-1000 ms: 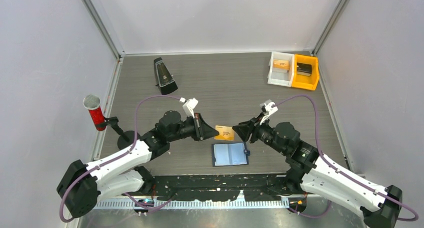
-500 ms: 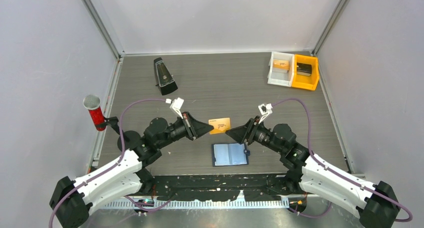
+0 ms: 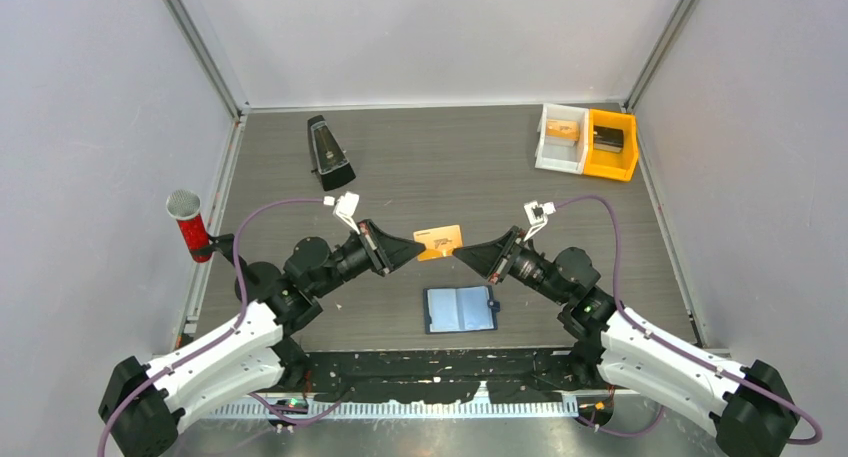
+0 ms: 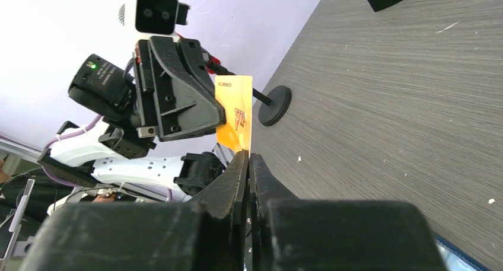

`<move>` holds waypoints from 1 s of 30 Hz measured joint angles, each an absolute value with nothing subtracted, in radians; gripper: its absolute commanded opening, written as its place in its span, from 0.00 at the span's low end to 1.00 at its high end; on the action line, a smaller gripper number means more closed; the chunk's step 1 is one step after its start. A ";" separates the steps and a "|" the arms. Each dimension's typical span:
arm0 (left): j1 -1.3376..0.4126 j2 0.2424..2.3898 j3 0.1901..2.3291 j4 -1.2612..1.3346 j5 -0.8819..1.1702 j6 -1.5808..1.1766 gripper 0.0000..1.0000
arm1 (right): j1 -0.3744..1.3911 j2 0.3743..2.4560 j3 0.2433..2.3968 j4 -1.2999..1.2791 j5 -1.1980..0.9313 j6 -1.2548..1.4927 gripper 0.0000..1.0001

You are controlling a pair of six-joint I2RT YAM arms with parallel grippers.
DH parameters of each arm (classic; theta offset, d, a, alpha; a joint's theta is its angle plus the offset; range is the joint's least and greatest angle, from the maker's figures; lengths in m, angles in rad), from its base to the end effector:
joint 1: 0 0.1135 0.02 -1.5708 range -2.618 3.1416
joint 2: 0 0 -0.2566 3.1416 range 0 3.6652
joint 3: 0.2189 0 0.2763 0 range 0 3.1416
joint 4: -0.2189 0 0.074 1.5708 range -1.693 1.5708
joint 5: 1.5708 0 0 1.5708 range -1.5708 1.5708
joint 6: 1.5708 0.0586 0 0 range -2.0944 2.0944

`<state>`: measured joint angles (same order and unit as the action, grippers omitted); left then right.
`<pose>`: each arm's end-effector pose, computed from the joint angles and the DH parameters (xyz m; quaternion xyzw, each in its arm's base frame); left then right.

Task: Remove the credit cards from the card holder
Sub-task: Place the credit card in the storage box.

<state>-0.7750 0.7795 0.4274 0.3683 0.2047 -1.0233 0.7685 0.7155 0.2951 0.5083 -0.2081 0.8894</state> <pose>0.1651 -0.1783 0.2593 -0.0141 0.7013 -0.5997 0.3851 0.1554 0.1671 0.2381 -0.0359 0.6751 0.5881 0.4439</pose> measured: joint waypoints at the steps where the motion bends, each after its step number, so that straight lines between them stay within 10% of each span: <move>1: -0.773 0.782 0.427 0.368 0.202 -1.023 0.06 | 0.768 0.715 0.295 0.516 -0.208 0.894 0.05; 10: -0.770 0.754 0.427 0.276 0.179 -0.991 0.98 | 0.735 0.666 0.353 0.387 -0.195 0.820 0.05; 30: -0.770 0.601 0.774 -0.614 0.075 -0.574 0.99 | -0.058 1.079 0.780 0.020 -0.348 0.430 0.05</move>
